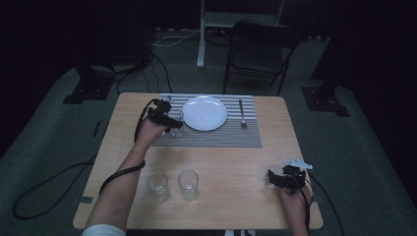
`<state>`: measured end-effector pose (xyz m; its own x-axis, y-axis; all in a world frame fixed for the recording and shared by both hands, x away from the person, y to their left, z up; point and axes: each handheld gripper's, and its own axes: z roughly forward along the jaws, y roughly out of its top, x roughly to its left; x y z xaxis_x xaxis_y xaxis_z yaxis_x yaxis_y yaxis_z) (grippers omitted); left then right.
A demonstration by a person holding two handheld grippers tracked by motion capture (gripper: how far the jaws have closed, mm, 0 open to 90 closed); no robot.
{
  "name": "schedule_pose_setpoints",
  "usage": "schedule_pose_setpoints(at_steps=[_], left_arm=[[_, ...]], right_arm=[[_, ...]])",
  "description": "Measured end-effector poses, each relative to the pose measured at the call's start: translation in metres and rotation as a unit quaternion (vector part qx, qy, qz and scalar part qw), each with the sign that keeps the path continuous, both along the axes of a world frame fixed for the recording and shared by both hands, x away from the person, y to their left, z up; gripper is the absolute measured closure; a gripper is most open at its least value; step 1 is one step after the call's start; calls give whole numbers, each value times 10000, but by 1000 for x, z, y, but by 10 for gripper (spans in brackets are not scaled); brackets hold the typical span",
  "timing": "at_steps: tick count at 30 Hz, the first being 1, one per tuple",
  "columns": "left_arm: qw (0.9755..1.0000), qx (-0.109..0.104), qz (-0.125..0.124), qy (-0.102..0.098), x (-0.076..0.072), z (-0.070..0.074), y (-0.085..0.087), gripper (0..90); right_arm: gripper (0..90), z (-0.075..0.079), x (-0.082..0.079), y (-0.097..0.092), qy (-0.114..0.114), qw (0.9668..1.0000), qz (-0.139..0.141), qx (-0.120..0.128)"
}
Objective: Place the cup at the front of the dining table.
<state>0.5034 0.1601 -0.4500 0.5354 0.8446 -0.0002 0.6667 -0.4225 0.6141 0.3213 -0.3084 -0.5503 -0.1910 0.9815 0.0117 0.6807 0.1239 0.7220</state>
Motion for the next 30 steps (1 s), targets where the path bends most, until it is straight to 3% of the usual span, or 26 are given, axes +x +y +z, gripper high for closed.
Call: schedule_pose_setpoints(at_steps=[2, 4, 6, 10, 14, 18, 22, 25, 30], left_arm=[[10000, 32, -10, -54, -3, -1, 3, 47], [9999, -107, -59, 50, -7, -1, 7, 46], [9999, -77, -78, -42, -10, -1, 10, 46], [9994, -305, -157, -84, -16, 1, 17, 46], [9996, -162, -233, -44, -22, -1, 22, 46], [9995, -251, -213, -13, -28, -4, 28, 47], [9995, -50, -311, -24, -32, -6, 30, 47], [9992, -162, -371, -42, -37, -5, 34, 47], [9989, -55, -459, -21, -46, -8, 40, 47]], right_arm=[[126, 0, 0, 0, 2, 10000, -1, 3], [126, 0, 0, 0, 0, 10000, -1, 0], [126, 0, 0, 0, 2, 10000, 0, 1], [126, 0, 0, 0, 2, 10000, -2, 0], [126, 0, 0, 0, 2, 10000, -2, 2], [126, 0, 0, 0, 2, 10000, -2, 0], [126, 0, 0, 0, 1, 10000, -2, 2], [126, 0, 0, 0, 1, 10000, -1, 1], [126, 0, 0, 0, 2, 10000, -1, -1]])
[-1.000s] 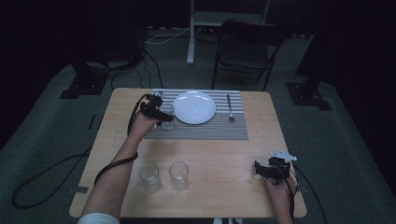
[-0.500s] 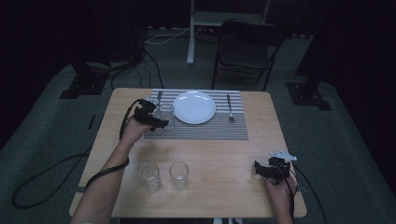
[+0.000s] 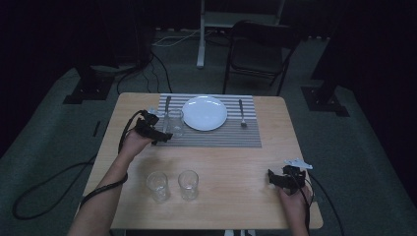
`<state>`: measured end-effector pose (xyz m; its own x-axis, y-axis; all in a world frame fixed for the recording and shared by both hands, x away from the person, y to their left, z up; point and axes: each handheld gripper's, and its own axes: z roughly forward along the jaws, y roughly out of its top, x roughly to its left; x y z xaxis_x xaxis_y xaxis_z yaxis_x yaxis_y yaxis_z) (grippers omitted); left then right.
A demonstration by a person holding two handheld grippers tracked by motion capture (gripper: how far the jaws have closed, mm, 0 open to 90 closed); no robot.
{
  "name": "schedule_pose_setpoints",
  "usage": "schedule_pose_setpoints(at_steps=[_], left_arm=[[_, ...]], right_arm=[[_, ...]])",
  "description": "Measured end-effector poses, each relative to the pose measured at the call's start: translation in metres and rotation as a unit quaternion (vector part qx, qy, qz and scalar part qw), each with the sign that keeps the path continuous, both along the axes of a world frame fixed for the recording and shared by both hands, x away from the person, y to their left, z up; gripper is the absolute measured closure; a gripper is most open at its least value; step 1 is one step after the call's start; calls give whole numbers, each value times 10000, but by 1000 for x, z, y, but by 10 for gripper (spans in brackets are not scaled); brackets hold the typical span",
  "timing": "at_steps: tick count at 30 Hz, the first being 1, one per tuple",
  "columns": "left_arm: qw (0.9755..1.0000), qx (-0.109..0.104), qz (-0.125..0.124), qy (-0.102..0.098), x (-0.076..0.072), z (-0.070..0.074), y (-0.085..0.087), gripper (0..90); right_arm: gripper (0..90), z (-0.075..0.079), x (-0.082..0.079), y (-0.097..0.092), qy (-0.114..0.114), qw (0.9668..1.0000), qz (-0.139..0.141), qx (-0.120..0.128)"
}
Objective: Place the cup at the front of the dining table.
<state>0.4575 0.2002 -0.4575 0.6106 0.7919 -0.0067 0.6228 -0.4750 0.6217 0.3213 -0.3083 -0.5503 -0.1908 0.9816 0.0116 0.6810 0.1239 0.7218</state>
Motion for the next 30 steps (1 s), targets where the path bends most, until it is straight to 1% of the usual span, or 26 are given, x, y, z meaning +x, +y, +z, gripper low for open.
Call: schedule_pose_setpoints(at_steps=[1, 3, 5, 9, 10, 13, 15, 17, 21, 22, 23, 24, 26, 28, 30], left_arm=[[10000, -15, 1, 8, -2, -1, 2, 47], [9999, -121, 29, -9, -5, -2, 7, 47], [9999, -157, 6, -32, -8, -3, 10, 47], [9999, -99, -31, -75, -15, -6, 16, 47], [9999, -119, -45, -66, -17, -7, 17, 47], [9999, -138, -10, -56, -21, -9, 22, 47], [9998, -205, 22, -62, -25, -11, 25, 47], [9998, -196, 24, -46, -28, -13, 27, 47], [9999, -101, 71, -23, -34, -20, 32, 47], [9999, -144, 89, -14, -35, -22, 33, 47], [9999, -144, 89, -14, -35, -22, 33, 47], [9998, -151, 128, -64, -40, -24, 35, 47], [9997, -156, 142, -85, -44, -25, 38, 46], [9989, -322, 280, -171, -47, -25, 42, 46], [9980, -464, 372, -201, -52, -25, 46, 47]], right_arm=[[126, 0, 0, 0, -1, 10000, 0, 1], [126, 0, 0, 0, -1, 10000, 0, 0], [126, 0, 0, 0, 0, 10000, -1, 0], [126, 0, 0, 0, -1, 10000, 0, 0], [126, 0, 0, 0, -1, 10000, 0, 1], [126, 0, 0, 0, -1, 10000, -1, 1], [126, 0, 0, 0, -1, 10000, -1, 3], [126, 0, 0, 0, -1, 10000, -1, 3], [126, 0, 0, 0, 1, 10000, -1, 1], [126, 0, 0, 0, -1, 10000, 0, -1], [126, 0, 0, 0, -1, 10000, 0, -1], [126, 0, 0, 0, 0, 10000, -2, 2], [126, 0, 0, 0, 0, 10000, -2, 3], [126, 0, 0, 0, 1, 10000, -3, 2], [126, 0, 0, 0, 0, 10000, -2, 1]])
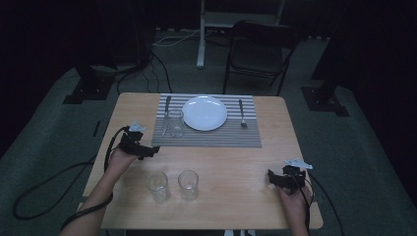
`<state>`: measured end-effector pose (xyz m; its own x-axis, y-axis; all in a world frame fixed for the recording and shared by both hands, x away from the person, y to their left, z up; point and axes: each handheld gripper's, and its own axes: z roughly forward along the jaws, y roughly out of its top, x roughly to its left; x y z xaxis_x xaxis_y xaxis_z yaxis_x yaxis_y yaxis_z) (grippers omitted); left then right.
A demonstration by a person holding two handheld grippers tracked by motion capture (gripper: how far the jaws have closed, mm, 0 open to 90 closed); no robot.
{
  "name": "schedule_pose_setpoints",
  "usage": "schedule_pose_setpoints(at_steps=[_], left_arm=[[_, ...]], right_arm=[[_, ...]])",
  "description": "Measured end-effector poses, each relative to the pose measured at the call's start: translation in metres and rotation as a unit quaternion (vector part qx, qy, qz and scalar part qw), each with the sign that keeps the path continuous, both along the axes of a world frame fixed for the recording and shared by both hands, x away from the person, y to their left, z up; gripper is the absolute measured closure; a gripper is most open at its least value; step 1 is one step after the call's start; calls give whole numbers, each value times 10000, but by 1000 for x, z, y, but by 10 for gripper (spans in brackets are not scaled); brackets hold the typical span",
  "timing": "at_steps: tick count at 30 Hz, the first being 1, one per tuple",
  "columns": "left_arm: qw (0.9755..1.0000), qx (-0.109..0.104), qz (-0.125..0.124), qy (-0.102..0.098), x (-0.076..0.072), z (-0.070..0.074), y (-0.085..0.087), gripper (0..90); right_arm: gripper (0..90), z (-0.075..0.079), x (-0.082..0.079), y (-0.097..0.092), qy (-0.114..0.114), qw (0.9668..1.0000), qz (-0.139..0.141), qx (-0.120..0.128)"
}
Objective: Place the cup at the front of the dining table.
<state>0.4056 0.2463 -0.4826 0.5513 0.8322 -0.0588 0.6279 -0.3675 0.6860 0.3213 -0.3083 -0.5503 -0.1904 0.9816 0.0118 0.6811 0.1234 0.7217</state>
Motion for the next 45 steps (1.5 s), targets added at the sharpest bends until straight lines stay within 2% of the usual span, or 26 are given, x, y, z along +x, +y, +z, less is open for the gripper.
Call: schedule_pose_setpoints(at_steps=[2, 6, 12, 16, 17, 18, 19, 22, 24, 27, 29, 38, 41, 43, 45], left_arm=[[9998, 113, 75, -148, -6, -2, 3, 47], [9998, 10, 160, -136, -17, -5, 11, 47], [10000, -4, 61, -64, -33, -10, 20, 47], [9999, -99, 116, -40, -43, -17, 27, 47], [9999, -12, 154, -75, -46, -19, 28, 46], [9994, 64, 243, -223, -49, -21, 29, 47], [9991, 68, 282, -321, -52, -23, 31, 47], [9980, 17, 476, -414, -60, -27, 36, 47], [9982, -114, 477, -337, -64, -29, 39, 47], [9983, -50, 458, -347, -72, -33, 41, 47], [9983, -85, 481, -308, -77, -37, 43, 47], [9959, -234, 811, -329, -95, -48, 54, 47], [9939, -283, 987, -413, -100, -50, 58, 47], [9914, -226, 1148, -583, -105, -50, 58, 46], [9898, -211, 1254, -640, -109, -51, 57, 47]], right_arm=[[126, 0, 0, 0, 1, 10000, 0, 1], [126, 0, 0, 0, -2, 10000, 1, 0], [126, 0, 0, 0, -1, 10000, 0, 2], [126, 0, 0, 0, 0, 10000, 0, 2], [126, 0, 0, 0, 1, 10000, 0, 3], [126, 0, 0, 0, -1, 10000, 0, 3], [126, 0, 0, 0, -2, 10000, 0, 2], [126, 0, 0, 0, 1, 10000, 0, 0], [126, 0, 0, 0, -1, 10000, 1, -1], [126, 0, 0, 0, 0, 10000, 1, 0], [126, 0, 0, 0, -1, 10000, 3, -3], [126, 0, 0, 0, 0, 10000, 0, 1], [126, 0, 0, 0, 0, 10000, 1, 0], [126, 0, 0, 0, 3, 10000, -6, 8], [126, 0, 0, 0, 6, 10000, -5, 7]])
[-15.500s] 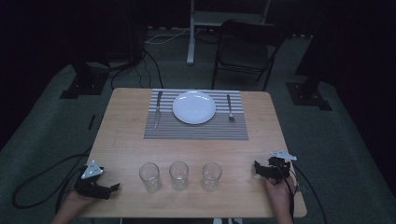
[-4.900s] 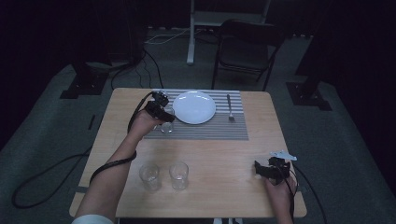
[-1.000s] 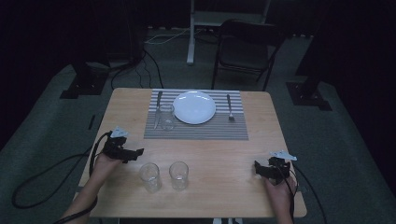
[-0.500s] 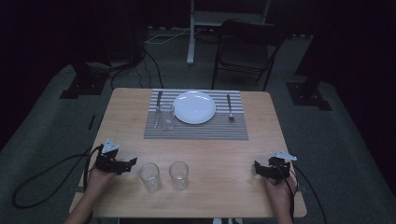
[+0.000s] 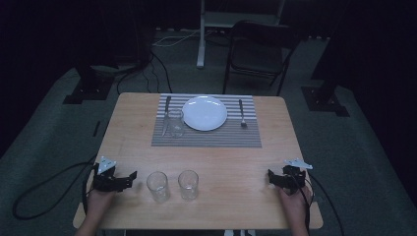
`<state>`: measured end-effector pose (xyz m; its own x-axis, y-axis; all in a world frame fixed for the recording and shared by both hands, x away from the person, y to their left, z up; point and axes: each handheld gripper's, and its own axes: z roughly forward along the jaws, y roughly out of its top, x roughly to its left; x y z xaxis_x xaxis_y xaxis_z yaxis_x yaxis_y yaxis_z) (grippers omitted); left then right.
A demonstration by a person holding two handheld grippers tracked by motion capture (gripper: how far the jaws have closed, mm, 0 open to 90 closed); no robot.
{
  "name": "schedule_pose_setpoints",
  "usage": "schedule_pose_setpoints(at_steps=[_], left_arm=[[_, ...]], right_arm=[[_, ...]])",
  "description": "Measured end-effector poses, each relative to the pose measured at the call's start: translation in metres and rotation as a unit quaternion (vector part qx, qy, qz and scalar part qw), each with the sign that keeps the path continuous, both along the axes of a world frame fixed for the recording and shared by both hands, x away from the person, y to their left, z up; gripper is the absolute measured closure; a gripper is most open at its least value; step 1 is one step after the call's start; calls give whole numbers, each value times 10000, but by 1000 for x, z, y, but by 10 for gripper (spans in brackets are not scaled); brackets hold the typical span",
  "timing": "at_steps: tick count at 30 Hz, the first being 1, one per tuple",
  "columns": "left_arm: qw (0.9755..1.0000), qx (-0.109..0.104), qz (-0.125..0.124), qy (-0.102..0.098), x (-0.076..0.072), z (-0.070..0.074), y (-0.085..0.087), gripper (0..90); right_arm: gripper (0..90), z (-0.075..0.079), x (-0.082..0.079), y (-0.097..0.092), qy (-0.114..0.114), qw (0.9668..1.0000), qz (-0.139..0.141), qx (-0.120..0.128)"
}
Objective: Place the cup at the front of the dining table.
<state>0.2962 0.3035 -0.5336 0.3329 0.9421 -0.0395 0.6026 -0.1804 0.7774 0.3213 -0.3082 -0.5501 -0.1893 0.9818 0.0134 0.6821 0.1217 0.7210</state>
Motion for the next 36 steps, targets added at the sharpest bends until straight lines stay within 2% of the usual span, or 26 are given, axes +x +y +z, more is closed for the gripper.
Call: schedule_pose_setpoints(at_steps=[2, 5, 8, 10, 13, 17, 20, 24, 28, 30, 35, 36], left_arm=[[9999, -17, 130, -77, -5, -1, 0, 47], [9994, -242, 216, -146, -10, -1, 1, 47], [9993, -112, 315, -187, -15, -1, 2, 47], [9991, -75, 393, -111, -17, -2, 5, 47], [9987, -300, 400, -69, -22, -4, 8, 47], [9982, -358, 454, -134, -29, -4, 9, 47], [9976, -239, 593, -257, -35, -2, 11, 47], [9973, -275, 655, -198, -41, -6, 15, 47], [9962, -49, 824, -270, -45, -6, 16, 47], [9946, 122, 989, -291, -47, -6, 15, 46], [9911, 200, 1277, -325, -50, -6, 16, 46], [9893, 301, 1382, -353, -51, -6, 16, 46]], right_arm=[[126, 0, 0, 0, 0, 10000, 0, 0], [126, 0, 0, 0, -1, 10000, 0, -1], [126, 0, 0, 0, 1, 10000, -1, 0], [126, 0, 0, 0, 0, 10000, -1, 0], [126, 0, 0, 0, 0, 10000, 0, -1], [126, 0, 0, 0, -1, 10000, 0, 0], [126, 0, 0, 0, 0, 10000, 1, -2], [126, 0, 0, 0, -1, 10000, 0, -1], [126, 0, 0, 0, 0, 10000, 2, -2], [126, 0, 0, 0, 1, 10000, -1, 2], [126, 0, 0, 0, 0, 10000, 0, 1], [126, 0, 0, 0, -1, 10000, 0, 2]])
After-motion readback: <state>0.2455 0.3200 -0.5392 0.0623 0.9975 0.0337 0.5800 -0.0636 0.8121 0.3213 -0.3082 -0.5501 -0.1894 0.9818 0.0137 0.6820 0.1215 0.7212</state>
